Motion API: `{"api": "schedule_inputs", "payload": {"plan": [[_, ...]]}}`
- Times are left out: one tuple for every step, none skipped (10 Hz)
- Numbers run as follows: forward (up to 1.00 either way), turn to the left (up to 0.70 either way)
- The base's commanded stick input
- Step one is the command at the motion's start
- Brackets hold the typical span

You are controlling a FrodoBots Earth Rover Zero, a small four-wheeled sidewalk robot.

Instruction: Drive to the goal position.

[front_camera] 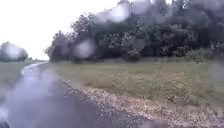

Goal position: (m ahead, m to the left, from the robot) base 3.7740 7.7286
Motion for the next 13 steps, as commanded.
{"api": "schedule_inputs", "payload": {"plan": [[0.0,0.45],[0.0,0.45],[0.0,0.45],[0.0,0.45],[0.0,0.45],[0.0,0.45],[0.0,0.45],[0.0,0.45],[0.0,0.45],[0.0,0.45],[0.0,0.45],[0.0,0.45],[0.0,0.45]]}}
